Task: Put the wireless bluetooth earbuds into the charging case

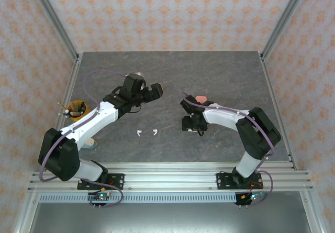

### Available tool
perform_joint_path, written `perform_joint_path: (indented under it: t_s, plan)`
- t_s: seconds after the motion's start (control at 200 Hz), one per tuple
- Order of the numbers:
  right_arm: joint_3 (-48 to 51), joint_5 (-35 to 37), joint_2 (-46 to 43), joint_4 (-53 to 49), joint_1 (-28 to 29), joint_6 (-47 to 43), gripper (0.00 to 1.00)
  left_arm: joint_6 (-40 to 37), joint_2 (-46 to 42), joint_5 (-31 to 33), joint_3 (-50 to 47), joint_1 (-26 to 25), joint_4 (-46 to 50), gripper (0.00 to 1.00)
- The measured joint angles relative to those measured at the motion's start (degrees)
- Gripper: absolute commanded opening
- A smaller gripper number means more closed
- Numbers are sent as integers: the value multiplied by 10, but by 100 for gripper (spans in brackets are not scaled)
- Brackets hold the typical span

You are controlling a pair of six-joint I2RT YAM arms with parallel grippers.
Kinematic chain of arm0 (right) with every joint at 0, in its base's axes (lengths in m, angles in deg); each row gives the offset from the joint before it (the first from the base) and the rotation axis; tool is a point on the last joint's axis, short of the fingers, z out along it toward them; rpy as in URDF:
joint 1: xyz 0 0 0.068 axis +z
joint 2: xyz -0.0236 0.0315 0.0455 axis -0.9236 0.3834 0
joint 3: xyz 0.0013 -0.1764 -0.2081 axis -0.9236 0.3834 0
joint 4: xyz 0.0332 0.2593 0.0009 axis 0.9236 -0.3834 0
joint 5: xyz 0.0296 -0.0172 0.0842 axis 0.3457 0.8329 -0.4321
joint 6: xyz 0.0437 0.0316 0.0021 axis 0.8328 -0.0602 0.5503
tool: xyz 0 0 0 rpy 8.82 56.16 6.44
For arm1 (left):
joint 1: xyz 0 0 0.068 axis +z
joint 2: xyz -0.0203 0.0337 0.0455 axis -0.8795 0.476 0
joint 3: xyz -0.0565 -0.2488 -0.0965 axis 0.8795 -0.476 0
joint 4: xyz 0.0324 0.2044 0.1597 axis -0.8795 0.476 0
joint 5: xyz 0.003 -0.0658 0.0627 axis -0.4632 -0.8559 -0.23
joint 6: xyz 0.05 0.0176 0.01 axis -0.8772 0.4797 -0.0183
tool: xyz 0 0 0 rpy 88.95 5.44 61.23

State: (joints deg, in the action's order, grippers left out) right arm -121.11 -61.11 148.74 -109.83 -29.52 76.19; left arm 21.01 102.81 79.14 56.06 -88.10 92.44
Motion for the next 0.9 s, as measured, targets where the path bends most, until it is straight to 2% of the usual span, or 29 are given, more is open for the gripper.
perform_joint_path:
  t_s: [0.395,0.676,0.896]
  plan:
    - [-28,12,22,-32,2,76,70,3,16,26,27,-7,1,100]
    - [-78,60,61,-88,44,120,70,3,29,30,35,-12,1,100]
    - [-82,71,67,-93,48,133,70,3,32,30,37,-12,0,100]
